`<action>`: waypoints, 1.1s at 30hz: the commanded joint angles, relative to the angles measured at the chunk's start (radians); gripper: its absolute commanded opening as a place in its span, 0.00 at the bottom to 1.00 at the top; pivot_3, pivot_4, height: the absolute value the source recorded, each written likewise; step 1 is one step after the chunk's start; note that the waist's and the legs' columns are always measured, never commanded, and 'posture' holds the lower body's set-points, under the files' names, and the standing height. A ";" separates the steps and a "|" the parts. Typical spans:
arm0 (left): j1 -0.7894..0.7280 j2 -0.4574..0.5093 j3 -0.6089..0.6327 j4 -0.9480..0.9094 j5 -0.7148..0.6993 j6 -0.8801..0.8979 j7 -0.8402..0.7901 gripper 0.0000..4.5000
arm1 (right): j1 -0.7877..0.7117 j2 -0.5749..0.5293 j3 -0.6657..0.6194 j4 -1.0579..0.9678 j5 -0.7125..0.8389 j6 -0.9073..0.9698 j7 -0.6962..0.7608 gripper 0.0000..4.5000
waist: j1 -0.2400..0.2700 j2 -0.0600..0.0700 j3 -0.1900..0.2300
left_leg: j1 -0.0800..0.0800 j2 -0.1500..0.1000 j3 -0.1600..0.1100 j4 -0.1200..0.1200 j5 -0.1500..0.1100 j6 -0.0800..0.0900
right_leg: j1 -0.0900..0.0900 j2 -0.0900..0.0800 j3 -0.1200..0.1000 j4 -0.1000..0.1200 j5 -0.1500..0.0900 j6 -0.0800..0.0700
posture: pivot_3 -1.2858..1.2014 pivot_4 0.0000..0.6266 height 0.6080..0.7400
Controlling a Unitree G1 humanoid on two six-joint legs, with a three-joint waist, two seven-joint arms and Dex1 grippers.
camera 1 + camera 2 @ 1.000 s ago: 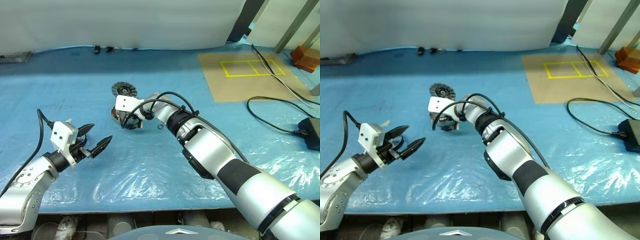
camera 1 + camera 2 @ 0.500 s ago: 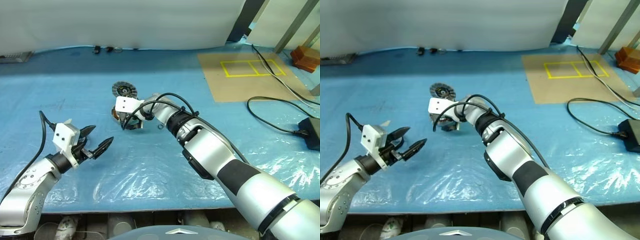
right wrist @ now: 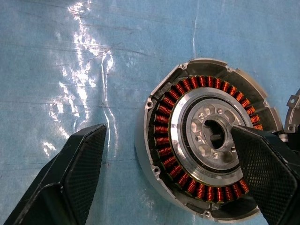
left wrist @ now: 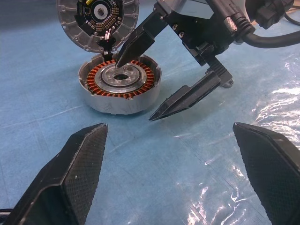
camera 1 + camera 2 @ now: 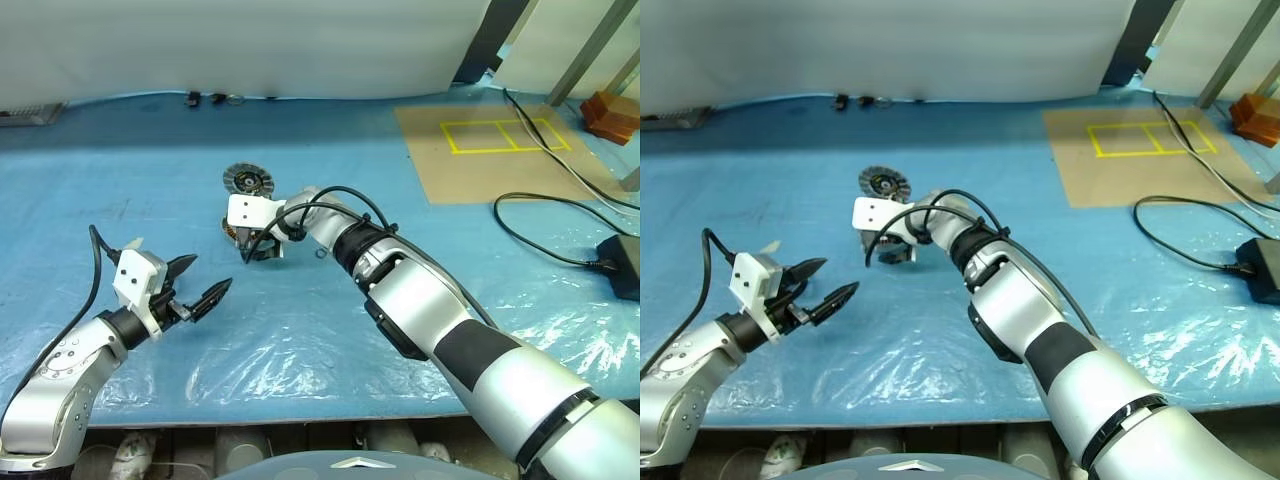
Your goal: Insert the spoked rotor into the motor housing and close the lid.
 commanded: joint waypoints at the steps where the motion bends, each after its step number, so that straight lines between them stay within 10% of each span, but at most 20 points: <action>1: 0.012 -0.006 -0.005 -0.051 -0.011 -0.003 -0.001 1.00 | 0.034 0.098 -0.005 -0.009 0.002 0.020 -0.022 0.99 | 0.000 0.000 0.000 | 0.000 0.000 0.000 0.000 0.000 0.000 | 0.000 0.000 0.000 0.000 0.000 0.000 | 0.52 0.24 1.00; 9: 0.015 -0.026 -0.027 -0.058 0.001 -0.009 0.015 1.00 | 0.049 0.103 0.002 -0.006 -0.004 0.042 -0.037 0.99 | 0.002 0.000 0.000 | 0.001 0.000 0.000 0.001 0.000 0.000 | 0.001 0.000 0.000 0.001 0.000 0.000 | 0.52 0.24 1.00; 18: 0.028 -0.042 -0.057 -0.054 0.019 -0.021 0.019 1.00 | 0.065 0.111 0.039 -0.012 -0.033 0.039 -0.027 0.43 | 0.000 0.001 0.000 | 0.001 0.000 0.000 0.001 0.000 0.000 | 0.002 0.000 0.000 0.001 0.000 0.000 | 0.52 0.24 1.00; 33: -0.030 -0.052 -0.080 -0.040 0.010 -0.018 0.017 1.00 | 0.057 0.021 0.052 -0.190 0.024 -0.042 0.310 0.43 | -0.012 0.002 -0.001 | 0.003 0.000 0.001 0.000 0.000 0.000 | 0.003 0.000 0.000 0.000 -0.001 -0.001 | 0.52 0.24 1.00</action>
